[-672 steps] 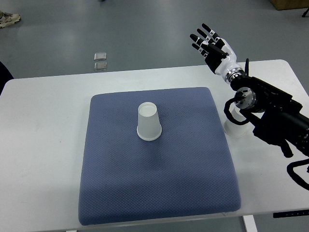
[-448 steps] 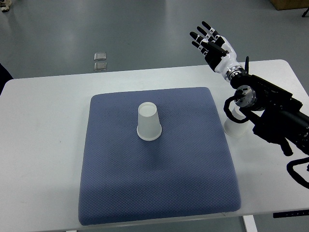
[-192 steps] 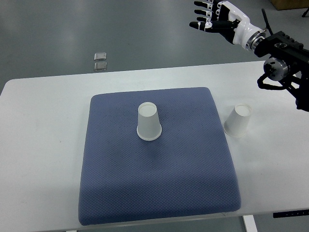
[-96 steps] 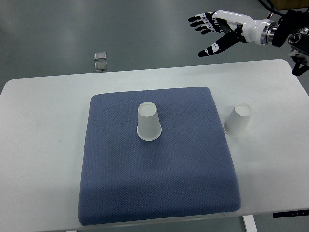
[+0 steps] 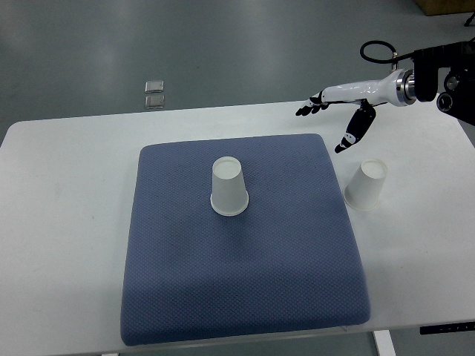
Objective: Stack paper cups
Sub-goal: 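Swing the right hand down toward the white cup beside the pad, then close the right hand fingers around the white cup beside the pad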
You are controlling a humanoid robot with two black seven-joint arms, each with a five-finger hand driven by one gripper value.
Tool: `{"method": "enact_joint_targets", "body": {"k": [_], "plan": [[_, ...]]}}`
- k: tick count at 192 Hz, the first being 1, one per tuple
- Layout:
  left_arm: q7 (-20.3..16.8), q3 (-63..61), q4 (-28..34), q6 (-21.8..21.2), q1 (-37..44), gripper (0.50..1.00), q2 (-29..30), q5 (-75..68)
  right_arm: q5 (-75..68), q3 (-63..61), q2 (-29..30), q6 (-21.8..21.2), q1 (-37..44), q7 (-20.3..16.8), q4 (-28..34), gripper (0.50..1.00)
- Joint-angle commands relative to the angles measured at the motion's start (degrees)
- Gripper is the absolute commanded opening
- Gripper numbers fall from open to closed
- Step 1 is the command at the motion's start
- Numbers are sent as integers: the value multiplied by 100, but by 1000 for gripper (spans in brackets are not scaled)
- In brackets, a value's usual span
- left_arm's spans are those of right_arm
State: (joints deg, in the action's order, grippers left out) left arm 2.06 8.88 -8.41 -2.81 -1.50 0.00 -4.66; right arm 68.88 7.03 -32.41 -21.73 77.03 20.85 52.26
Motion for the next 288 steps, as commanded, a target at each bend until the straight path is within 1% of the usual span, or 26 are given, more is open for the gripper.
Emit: {"method": "enact_joint_targets", "body": {"k": [1, 25, 67, 126, 145, 189, 244, 288], "plan": [[5, 0, -3, 0, 0, 1000, 0, 0, 82, 105, -81, -95, 40, 7, 109, 913], [-4, 0, -3, 0, 0, 1000, 0, 0, 152, 140, -248, -306, 119, 7, 328, 913], [-4, 0, 6, 0, 0, 1000, 0, 0, 759, 334, -380, -376, 102, 24, 373, 913], [5, 0, 6, 0, 0, 1000, 0, 0, 812, 439, -398, -165, -13, 7, 302, 913], [-4, 0, 5, 0, 0, 1000, 0, 0, 829, 536, -398, -33, -136, 7, 302, 911], [5, 0, -3, 0, 0, 1000, 0, 0, 855, 536, -450, 19, -311, 15, 302, 911], [-4, 0, 5, 0, 0, 1000, 0, 0, 899, 536, -389, 494, -637, 7, 250, 911], [5, 0, -3, 0, 0, 1000, 0, 0, 917, 536, -362, 767, -839, -2, 188, 909]]}}
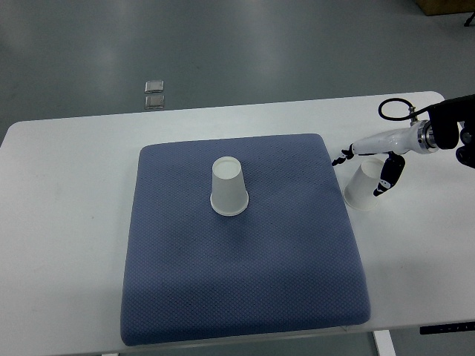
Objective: Stack paper cups
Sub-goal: 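Close the right hand fingers around the white cup beside the pad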
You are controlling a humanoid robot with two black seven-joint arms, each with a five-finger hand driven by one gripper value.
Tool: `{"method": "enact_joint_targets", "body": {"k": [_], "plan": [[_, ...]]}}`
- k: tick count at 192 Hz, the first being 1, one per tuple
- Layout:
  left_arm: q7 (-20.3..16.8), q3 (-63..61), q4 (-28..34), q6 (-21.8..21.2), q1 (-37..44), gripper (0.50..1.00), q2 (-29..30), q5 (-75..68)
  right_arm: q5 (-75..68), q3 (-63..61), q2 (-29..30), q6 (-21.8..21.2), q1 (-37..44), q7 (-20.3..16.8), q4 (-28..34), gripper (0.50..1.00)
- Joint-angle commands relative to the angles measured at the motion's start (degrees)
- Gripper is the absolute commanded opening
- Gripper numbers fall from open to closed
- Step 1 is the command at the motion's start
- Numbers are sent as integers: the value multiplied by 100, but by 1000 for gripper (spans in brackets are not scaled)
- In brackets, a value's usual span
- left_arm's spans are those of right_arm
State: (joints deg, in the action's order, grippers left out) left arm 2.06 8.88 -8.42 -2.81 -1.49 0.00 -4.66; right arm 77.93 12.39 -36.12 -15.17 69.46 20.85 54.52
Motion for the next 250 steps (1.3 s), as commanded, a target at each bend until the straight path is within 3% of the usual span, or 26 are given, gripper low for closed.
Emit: {"method": "enact_joint_targets", "body": {"k": [1, 87, 250], "plan": [[-4, 0, -1, 0, 0, 1000, 0, 0, 12, 0, 9, 111, -90, -2, -47, 909], [-4, 0, -1, 0, 0, 1000, 0, 0, 135, 52, 26, 462, -301, -2, -364, 901], [5, 0, -1, 0, 0, 1000, 0, 0, 196, 44, 360, 471, -293, -2, -364, 891]]}}
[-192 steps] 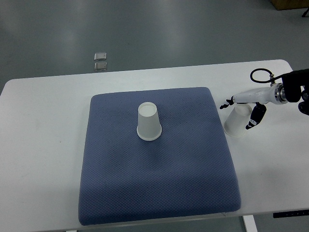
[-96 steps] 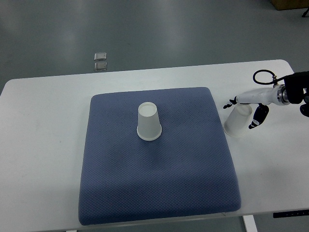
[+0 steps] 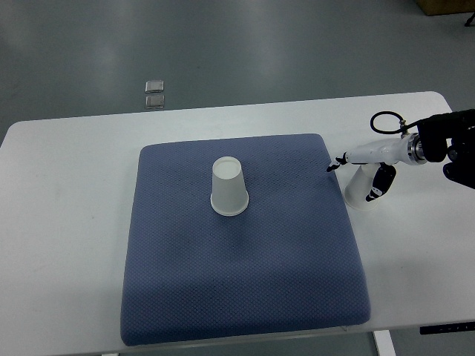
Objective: Stack paper cups
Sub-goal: 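Close the right hand fingers around the white cup beside the pad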
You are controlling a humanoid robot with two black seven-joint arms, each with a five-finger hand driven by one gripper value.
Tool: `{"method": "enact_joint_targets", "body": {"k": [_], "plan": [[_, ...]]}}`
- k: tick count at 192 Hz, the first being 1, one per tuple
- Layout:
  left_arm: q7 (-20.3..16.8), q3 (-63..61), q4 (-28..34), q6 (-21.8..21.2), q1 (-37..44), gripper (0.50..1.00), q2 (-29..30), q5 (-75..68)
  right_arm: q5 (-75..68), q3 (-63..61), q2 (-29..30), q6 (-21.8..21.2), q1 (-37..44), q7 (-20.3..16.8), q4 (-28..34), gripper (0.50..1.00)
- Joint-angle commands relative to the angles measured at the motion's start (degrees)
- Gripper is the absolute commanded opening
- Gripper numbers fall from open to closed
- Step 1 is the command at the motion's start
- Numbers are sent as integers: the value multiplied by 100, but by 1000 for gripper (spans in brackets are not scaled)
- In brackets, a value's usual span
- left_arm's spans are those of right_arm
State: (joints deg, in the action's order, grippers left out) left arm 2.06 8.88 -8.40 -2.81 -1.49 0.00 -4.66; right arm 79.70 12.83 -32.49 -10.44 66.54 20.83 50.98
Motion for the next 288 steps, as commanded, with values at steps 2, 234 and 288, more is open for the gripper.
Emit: {"method": "enact_joint_targets", "body": {"k": [2, 234, 288], "plan": [[-4, 0, -4, 0, 0, 1000, 0, 0, 19, 1, -3, -2, 0, 0, -9, 891], [5, 0, -4, 0, 0, 1000, 0, 0, 19, 36, -20, -37, -27, 0, -159, 725], [-4, 0, 5, 0, 0, 1000, 0, 0, 19, 27, -11, -37, 0, 0, -159, 631]]}}
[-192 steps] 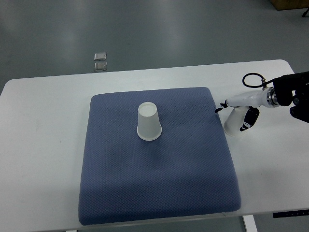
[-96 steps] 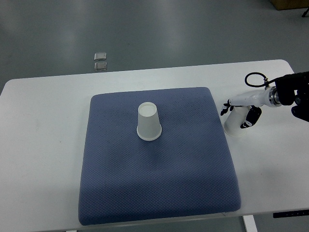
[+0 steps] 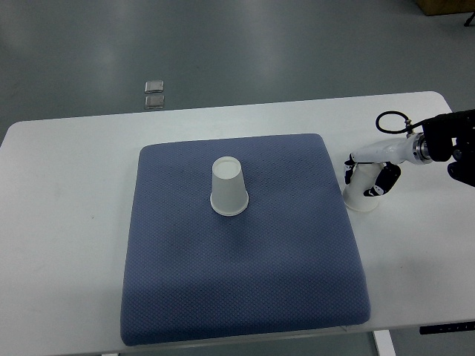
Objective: Stack paper cups
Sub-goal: 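Close the right hand fingers around the white cup beside the pad, then lift the cup with the right hand and carry it over the centre cup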
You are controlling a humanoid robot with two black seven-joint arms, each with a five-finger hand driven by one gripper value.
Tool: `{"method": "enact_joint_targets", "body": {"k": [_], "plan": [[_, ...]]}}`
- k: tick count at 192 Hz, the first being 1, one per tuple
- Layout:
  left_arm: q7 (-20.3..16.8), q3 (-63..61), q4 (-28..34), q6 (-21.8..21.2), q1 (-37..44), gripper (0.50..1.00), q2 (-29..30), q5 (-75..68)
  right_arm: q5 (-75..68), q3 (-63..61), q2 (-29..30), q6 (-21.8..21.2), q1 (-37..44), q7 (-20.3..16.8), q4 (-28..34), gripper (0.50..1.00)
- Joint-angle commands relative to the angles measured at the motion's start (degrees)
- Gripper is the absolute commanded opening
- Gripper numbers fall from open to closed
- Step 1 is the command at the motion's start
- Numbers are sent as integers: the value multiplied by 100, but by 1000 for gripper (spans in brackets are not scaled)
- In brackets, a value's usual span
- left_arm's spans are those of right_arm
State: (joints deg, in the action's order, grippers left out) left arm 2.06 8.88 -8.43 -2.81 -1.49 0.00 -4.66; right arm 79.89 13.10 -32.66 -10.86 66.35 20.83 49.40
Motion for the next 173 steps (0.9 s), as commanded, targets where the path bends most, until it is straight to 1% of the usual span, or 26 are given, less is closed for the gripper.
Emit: {"method": "enact_joint_targets", "body": {"k": [1, 83, 120, 173], "plan": [[5, 0, -1, 0, 0, 1000, 0, 0, 0, -1, 5, 5, 27, 0, 0, 629], [-4, 0, -1, 0, 0, 1000, 0, 0, -9, -9, -39, -39, 229, 0, 0, 627], [-4, 0, -1, 0, 0, 1000, 0, 0, -26, 8, -83, -83, 598, 0, 53, 629], [-4, 0, -1, 0, 0, 1000, 0, 0, -44, -18, -145, -408, 1248, 0, 281, 629]]}}
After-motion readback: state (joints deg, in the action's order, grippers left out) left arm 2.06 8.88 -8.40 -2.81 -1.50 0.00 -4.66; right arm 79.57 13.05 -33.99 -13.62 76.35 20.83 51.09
